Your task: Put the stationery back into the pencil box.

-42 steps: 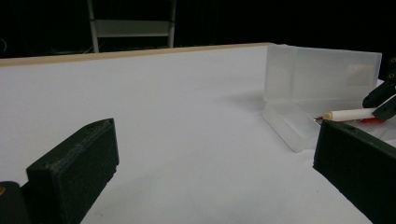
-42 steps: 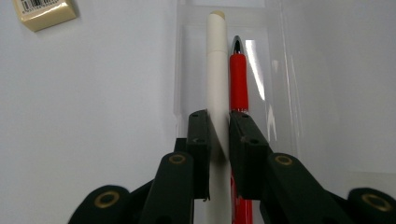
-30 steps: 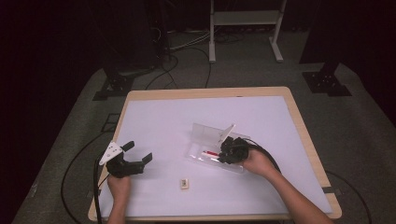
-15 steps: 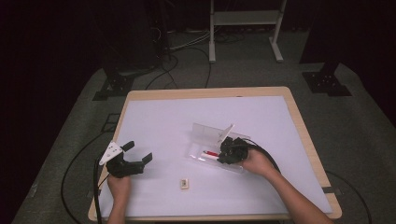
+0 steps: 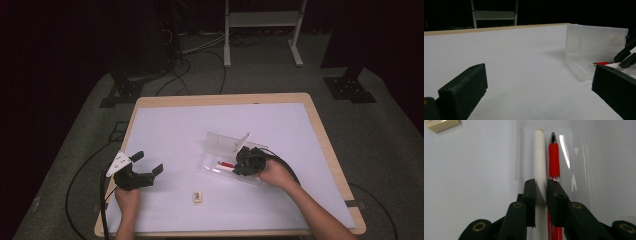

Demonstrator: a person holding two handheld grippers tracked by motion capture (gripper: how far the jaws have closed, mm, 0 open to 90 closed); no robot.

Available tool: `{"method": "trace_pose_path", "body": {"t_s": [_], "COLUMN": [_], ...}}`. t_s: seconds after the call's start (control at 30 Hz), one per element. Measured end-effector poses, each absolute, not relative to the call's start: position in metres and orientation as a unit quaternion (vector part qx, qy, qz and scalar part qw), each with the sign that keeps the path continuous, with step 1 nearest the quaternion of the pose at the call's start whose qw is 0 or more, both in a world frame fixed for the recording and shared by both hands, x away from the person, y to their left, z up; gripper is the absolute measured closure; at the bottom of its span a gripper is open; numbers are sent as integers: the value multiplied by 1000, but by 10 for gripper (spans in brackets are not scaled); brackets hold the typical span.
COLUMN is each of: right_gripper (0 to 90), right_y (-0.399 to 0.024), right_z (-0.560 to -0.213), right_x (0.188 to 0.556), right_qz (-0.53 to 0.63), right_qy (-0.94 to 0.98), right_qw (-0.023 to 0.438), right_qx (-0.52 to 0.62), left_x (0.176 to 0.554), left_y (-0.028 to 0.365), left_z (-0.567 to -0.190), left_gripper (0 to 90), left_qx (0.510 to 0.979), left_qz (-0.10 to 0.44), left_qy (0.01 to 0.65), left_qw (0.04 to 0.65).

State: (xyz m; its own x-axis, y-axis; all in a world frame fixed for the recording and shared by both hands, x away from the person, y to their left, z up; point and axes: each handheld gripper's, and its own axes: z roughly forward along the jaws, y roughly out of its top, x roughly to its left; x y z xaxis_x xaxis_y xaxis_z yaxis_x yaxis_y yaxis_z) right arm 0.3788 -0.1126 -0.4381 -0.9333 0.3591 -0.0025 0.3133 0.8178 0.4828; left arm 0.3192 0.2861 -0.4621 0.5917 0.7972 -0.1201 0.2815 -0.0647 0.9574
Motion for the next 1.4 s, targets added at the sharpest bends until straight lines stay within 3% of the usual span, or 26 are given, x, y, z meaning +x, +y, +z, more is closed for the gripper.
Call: {"method": "trace_pose_path", "body": {"t_s": [0.77,1.4], "right_gripper": [677,527], "right_y": [-102,-78], "right_z": [-417,-410], "right_x": [360,341], "right_qz": [289,309], "right_qy": [945,944], "right_qw": [51,21], "right_qx": [148,113], "left_x": [319,319], "left_y": [286,286], "left_z": [-462,-462], "left_gripper": [0,0], "left_qx": [693,691], "left_qz": [230,229], "left_qy": [390,391], "left_qw": [562,563]}}
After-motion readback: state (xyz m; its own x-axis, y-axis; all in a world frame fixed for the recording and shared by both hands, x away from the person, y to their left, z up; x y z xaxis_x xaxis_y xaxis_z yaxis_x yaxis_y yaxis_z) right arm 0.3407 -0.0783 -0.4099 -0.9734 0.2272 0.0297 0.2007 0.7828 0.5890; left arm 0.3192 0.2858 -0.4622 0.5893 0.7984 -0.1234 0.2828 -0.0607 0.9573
